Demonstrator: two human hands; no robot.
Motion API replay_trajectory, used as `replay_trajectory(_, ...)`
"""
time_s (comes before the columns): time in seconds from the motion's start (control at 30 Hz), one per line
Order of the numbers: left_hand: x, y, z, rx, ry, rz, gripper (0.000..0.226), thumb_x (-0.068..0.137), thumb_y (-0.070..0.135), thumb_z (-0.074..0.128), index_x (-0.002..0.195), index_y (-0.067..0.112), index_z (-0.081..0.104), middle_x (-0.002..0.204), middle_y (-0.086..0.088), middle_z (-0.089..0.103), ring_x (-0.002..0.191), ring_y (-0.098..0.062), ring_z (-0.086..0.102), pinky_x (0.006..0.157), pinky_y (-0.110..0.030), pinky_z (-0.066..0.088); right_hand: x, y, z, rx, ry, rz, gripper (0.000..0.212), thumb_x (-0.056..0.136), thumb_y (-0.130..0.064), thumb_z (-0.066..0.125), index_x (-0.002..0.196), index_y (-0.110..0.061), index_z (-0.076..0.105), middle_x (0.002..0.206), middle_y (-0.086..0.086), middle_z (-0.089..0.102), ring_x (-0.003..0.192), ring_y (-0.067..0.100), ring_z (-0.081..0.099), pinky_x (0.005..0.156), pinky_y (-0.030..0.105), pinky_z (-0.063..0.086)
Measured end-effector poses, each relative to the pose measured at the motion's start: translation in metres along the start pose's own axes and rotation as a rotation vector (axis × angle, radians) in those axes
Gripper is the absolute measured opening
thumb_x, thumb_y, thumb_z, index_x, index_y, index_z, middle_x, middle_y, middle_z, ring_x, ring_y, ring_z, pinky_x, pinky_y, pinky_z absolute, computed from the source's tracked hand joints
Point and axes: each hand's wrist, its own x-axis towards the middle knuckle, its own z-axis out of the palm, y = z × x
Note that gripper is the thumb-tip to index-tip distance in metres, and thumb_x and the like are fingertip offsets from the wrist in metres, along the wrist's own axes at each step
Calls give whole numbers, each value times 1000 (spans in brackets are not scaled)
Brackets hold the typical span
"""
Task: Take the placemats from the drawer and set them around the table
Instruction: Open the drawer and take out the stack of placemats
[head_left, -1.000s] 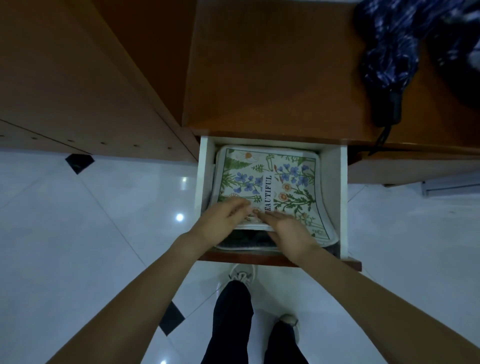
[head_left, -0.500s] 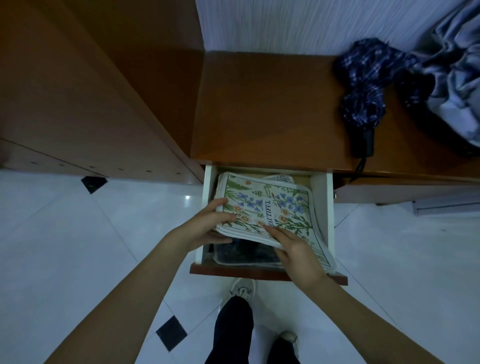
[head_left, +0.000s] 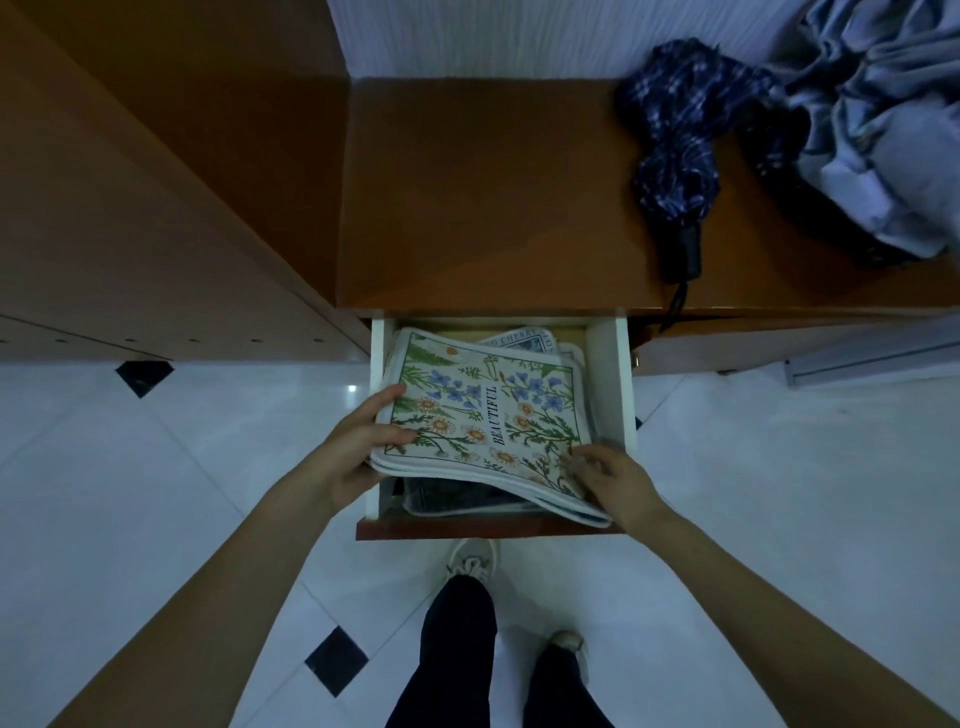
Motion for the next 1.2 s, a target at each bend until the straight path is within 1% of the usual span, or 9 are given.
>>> replay_trajectory(0.1,-5,0,-1,-42,-21,15,65,84,-12,54,133,29,52,123,-8,63,102,-33,66,76,-36,58,3,2,0,131,45,101,30,94,-15,56,124,-14,60,96,8,65,75,17,58,52,6,43)
replay_trajectory(0.27,-8,1,-6,-39,-28,27,64,84,-13,53,132,30,53,121,-6,64,102,-33,67,75,-36,60,12,1,-9,353,-76,247,40,84,-14,71,123,-14,62,117,6,62,96,18,62,78,20,49)
replay_trajectory(0.4,-8,-3,-15,171,3,67,66,82,-14,57,131,30,54,122,-4,61,105,-28,65,78,-35,58,15,5,-25,673,-300,328,48,81,2,70,124,-16,60,121,8,64,101,24,67,73,29,57)
replay_trajectory(0.6,-8,-22,-15,603,123,174,77,77,-14,64,139,28,47,124,-4,58,107,-18,57,79,-17,50,18,6,-17,522,-377,260,69,71,16,72,126,-24,57,123,10,63,107,28,64,79,37,57)
replay_trajectory(0.7,-10,-37,-13,664,213,249,76,74,-11,65,137,29,49,126,-4,58,109,-19,57,89,-25,49,12,8,-7,455,-258,202,76,69,18,72,128,-25,56,126,11,60,109,28,60,88,41,54)
replay_trajectory(0.8,-20,-54,-9,616,284,329,74,73,-11,62,134,30,53,130,-1,55,112,-18,56,92,-27,50,-7,6,-7,469,-196,128,83,69,22,69,136,-23,50,126,9,57,110,25,58,80,31,56)
replay_trajectory(0.97,-73,-70,17,585,380,526,71,74,-10,62,130,32,55,125,3,53,111,-15,54,70,-3,43,-66,-9,-29,450,-94,-59,83,72,29,60,140,-16,46,126,5,52,105,22,55,58,10,52)
replay_trajectory(1.13,-166,-74,45,470,422,684,70,67,-3,64,123,40,59,123,4,59,110,-17,59,89,-38,54,-155,-39,-74,376,-54,-254,81,76,25,58,141,-21,44,129,3,53,89,0,61,59,17,54)
replay_trajectory(1.2,-212,-72,60,411,428,739,66,69,-3,67,121,38,61,126,3,59,111,-17,60,90,-39,55,-195,-56,-96,349,-46,-347,80,77,23,59,142,-21,44,131,2,52,92,0,62,67,22,57)
